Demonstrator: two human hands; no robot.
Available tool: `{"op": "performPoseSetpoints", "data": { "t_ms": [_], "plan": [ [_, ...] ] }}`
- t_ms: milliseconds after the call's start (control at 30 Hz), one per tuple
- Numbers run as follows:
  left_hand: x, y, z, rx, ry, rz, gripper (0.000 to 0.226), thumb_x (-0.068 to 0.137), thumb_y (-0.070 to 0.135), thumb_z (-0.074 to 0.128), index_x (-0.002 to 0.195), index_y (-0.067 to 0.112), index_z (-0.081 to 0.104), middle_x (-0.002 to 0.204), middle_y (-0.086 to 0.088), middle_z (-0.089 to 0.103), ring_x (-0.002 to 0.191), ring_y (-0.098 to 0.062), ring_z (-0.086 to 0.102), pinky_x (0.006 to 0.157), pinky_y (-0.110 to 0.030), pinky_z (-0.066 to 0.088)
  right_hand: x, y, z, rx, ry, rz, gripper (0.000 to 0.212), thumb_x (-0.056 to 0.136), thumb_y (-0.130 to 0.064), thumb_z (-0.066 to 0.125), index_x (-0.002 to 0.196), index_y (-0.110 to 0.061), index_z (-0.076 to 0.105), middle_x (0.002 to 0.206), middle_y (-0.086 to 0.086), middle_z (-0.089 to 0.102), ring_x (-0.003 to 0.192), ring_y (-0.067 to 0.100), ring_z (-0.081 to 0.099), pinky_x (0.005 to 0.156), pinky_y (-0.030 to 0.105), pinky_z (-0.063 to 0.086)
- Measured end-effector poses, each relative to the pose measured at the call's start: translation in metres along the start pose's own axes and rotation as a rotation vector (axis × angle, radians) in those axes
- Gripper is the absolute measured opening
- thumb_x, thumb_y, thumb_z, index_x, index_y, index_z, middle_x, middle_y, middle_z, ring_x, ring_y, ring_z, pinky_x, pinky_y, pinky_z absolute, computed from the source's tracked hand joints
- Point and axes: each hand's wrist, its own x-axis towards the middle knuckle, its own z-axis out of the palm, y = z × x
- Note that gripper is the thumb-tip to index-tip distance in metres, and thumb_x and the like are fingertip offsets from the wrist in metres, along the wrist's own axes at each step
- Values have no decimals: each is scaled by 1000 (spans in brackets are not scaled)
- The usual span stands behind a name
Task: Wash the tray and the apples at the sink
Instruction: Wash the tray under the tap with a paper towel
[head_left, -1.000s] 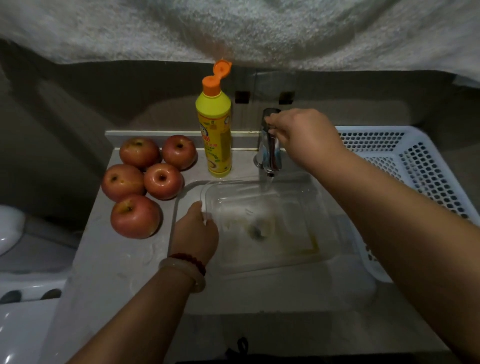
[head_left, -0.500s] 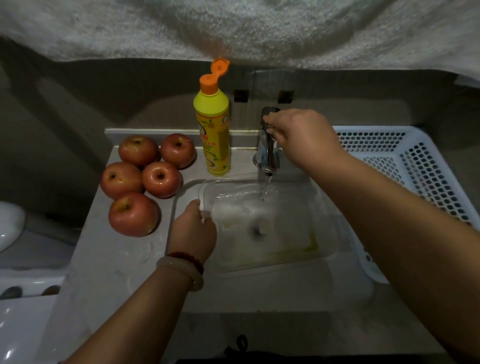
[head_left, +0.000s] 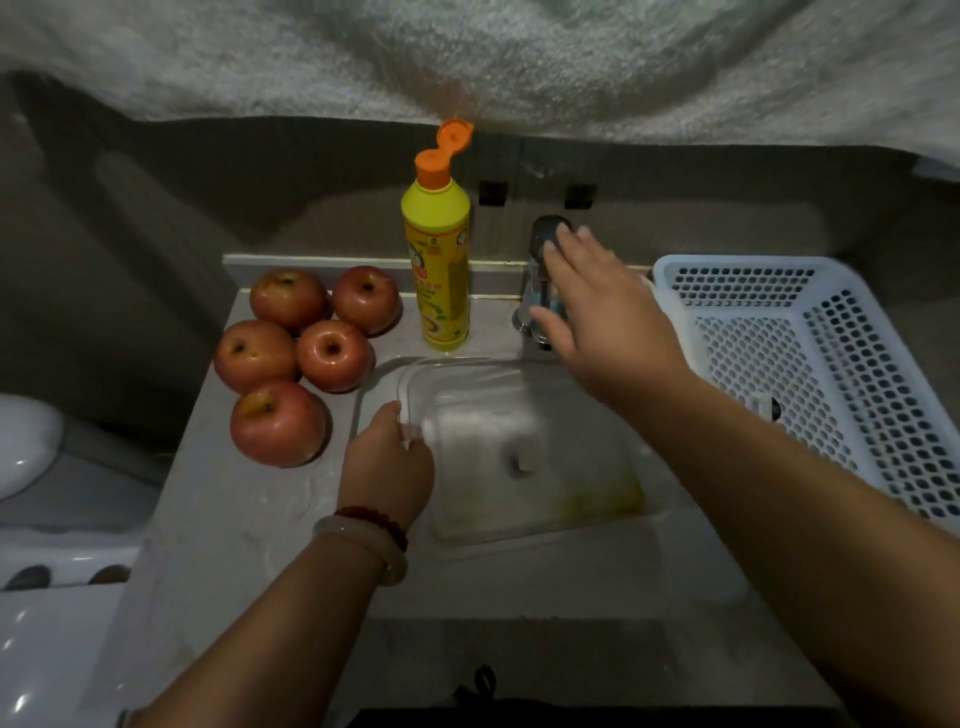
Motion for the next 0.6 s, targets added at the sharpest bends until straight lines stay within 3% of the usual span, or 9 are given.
{"op": "performPoseSetpoints", "data": {
  "t_ms": [67,100,167,233,333,400,500,600],
  "plan": [
    [-2,-2,-4,44,4,2,37,92,6,52,129,5,54,106,-11,64,104,-33,61,90,-27,44,-39,-15,14,41,62,-45,55,98,-34,37,146,-7,35,152,13,36,141,25,33,117,38,24],
    [-3,-3,-6,78,4,2,40,92,6,52,133,5,51,115,-13,64,110,-32,58,89,-23,38,-62,-27,23,92,-49,-70,59,97,-40,29,148,-9,31,154,11,32,142,23,30,117,38,24],
    [-7,-3,-10,104,4,6,40,92,4,52,133,4,52,120,-16,63,112,-30,57,83,-20,35,-97,-48,47,160,-446,-166,73,91,-54,9,153,-16,9,159,-1,0,147,14,0,121,37,10],
    [-12,-3,-11,112,-9,17,37,92,2,50,129,3,54,117,-17,63,109,-29,58,79,-18,33,-105,-55,73,107,-660,-237,75,91,-60,9,153,-20,-4,151,-10,-23,141,8,-21,121,36,-3],
    [-17,-6,-16,137,-19,32,33,93,2,49,125,1,55,111,-17,64,96,-23,57,72,-13,32,-85,-39,97,36,-671,-161,77,96,-61,24,153,-20,-8,153,-8,-24,147,14,-16,120,34,-5],
    [-17,-9,-20,128,-25,14,27,93,1,49,119,-3,57,107,-18,64,89,-17,52,63,-10,30,-81,-20,99,22,-683,-61,86,90,-69,16,153,-18,-10,157,-4,-21,148,15,-15,117,31,-6],
    [-14,-15,-24,123,-20,-17,24,94,2,49,115,-5,58,100,-13,63,89,-17,53,66,-12,30,-104,-23,91,128,-768,-54,96,74,-77,2,153,-22,-10,150,-10,-29,145,11,-19,117,29,-8],
    [-16,-12,-21,113,-46,-35,27,94,4,49,120,-1,57,93,0,56,90,-16,53,70,-12,32,-107,-62,91,277,-856,-189,76,95,-64,21,154,-25,-5,155,-13,-21,141,3,-19,118,29,-8]
  ]
}}
